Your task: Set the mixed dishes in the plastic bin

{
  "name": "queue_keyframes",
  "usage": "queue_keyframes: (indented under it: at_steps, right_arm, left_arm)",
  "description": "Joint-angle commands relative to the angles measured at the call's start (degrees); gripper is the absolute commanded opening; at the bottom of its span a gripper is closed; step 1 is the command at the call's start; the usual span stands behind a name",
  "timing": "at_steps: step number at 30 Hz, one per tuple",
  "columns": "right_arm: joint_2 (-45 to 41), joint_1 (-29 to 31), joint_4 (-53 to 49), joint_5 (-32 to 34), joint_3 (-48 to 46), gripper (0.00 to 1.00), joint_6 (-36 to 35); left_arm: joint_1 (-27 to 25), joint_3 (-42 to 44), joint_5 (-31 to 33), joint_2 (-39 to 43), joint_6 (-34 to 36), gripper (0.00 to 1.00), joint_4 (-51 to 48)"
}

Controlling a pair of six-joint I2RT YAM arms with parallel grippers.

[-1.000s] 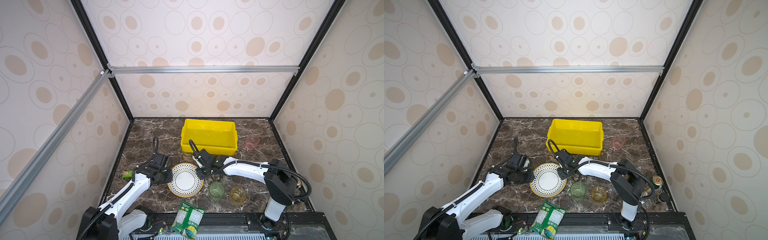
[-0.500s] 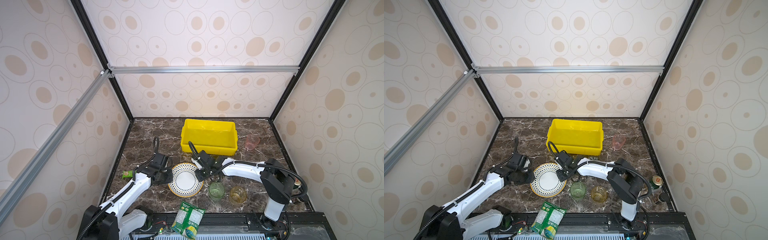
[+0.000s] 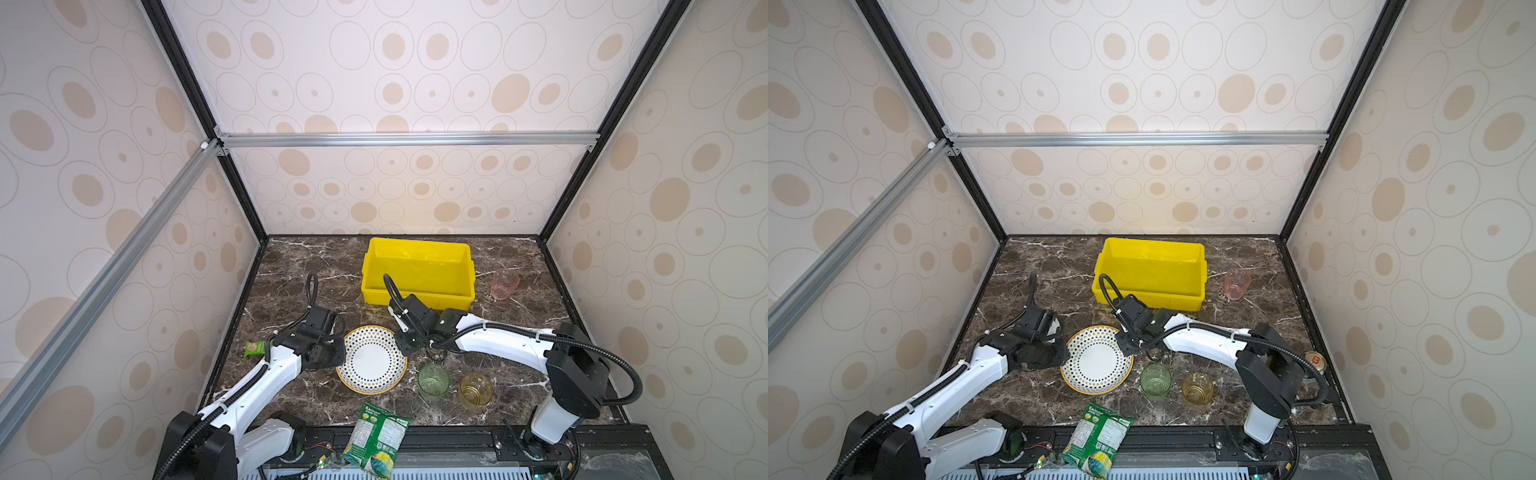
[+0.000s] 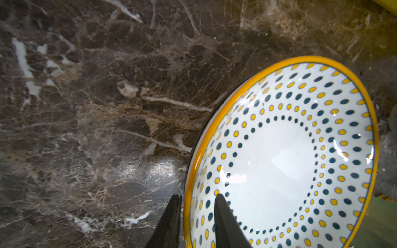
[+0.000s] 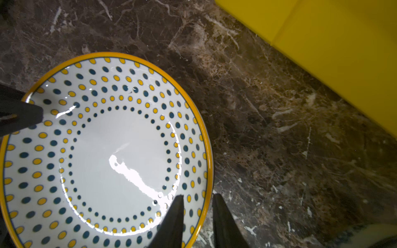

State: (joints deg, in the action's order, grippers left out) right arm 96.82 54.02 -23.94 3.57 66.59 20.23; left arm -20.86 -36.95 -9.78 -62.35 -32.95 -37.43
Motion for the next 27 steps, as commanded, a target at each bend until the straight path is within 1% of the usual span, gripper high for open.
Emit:
queue_keyframes:
  at_steps: [1, 5, 12, 15, 27]
  right_arm:
    - [1.6, 0.4, -2.2, 2.7, 0.3, 0.27, -0.4]
    - [2.7, 0.4, -1.4, 2.0, 0.5, 0.25, -0.3]
    - [4.3, 0.4, -0.6, 0.9, 0.4, 0.14, -0.2]
    - [4.6, 0.3, -0.2, 0.1, 0.2, 0.11, 0.1]
    - [5.7, 0.2, 1.8, -4.2, -1.0, 0.08, 0.7]
  left_arm:
    - [0.4, -1.2, 0.6, 1.0, 0.3, 0.28, -1.0]
    - [0.4, -1.1, 0.6, 1.0, 0.3, 0.28, -0.9]
    - [0.4, -1.0, 0.6, 1.1, 0.3, 0.29, -1.0]
    - [0.3, -1.0, 0.5, 1.0, 0.3, 0.29, -0.9]
    - [0.3, -1.1, -0.2, 0.0, 0.2, 0.30, -1.2]
